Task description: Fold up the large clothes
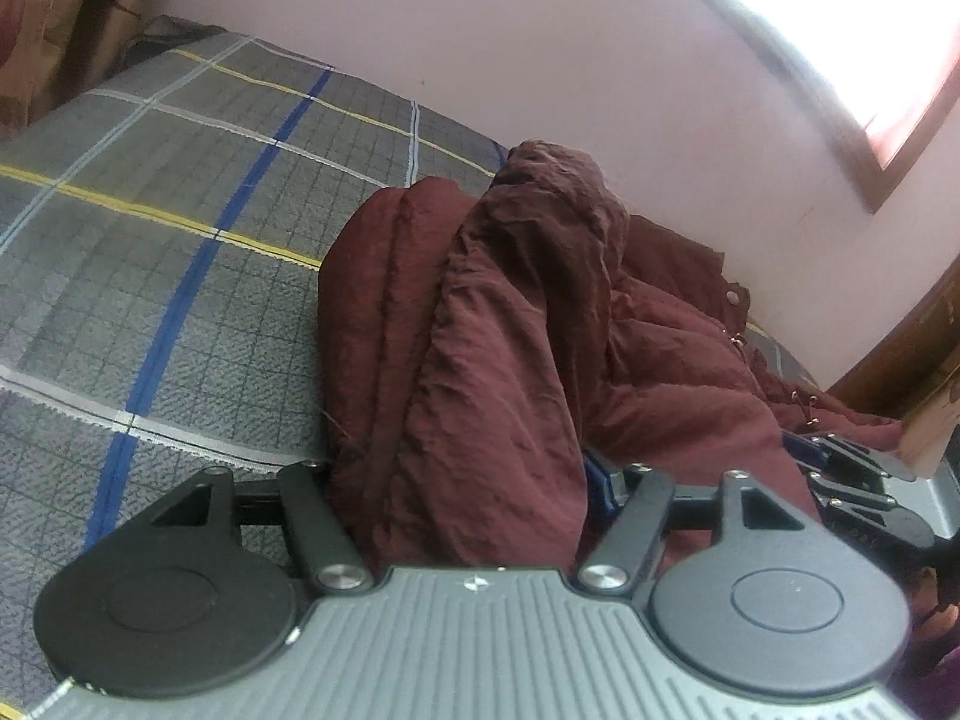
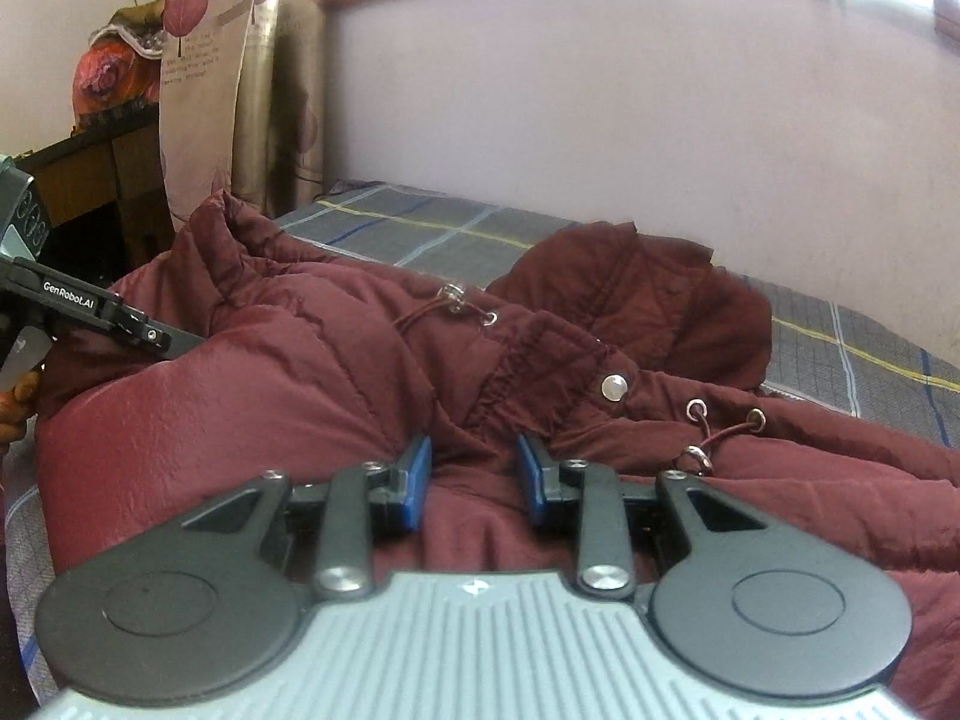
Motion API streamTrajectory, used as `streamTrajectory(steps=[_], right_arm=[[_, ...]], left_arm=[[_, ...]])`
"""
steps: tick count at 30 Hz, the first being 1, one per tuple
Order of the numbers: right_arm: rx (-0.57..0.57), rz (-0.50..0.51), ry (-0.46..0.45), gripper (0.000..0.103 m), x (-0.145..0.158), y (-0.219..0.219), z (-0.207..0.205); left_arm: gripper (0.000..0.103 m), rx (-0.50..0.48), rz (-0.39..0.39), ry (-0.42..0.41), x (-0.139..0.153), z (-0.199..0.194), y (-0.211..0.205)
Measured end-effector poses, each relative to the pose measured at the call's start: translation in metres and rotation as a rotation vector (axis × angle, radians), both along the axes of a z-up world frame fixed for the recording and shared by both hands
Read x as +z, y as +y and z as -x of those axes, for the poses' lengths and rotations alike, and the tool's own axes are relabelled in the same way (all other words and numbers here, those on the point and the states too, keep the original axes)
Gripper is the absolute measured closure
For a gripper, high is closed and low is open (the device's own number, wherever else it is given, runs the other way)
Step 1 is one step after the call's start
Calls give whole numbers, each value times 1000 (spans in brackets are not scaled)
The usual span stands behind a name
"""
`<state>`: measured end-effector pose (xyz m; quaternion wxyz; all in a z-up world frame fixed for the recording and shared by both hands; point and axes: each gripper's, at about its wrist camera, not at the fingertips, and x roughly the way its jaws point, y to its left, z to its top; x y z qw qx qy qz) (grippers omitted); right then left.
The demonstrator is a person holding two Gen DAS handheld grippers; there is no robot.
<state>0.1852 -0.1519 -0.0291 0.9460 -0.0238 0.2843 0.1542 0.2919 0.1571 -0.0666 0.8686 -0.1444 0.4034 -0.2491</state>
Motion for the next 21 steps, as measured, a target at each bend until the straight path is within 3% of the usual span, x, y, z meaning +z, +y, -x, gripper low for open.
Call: streamTrajectory(steps=[12,21], right_arm=[[-6,-30,-18,73,-1,-2,3],[-9,-82,-13,73,-3,-8,2]], left_arm=[[25,-5,-53,-27,2,-1,-7],[20,-27,-41,-33,-1,-5,-5]])
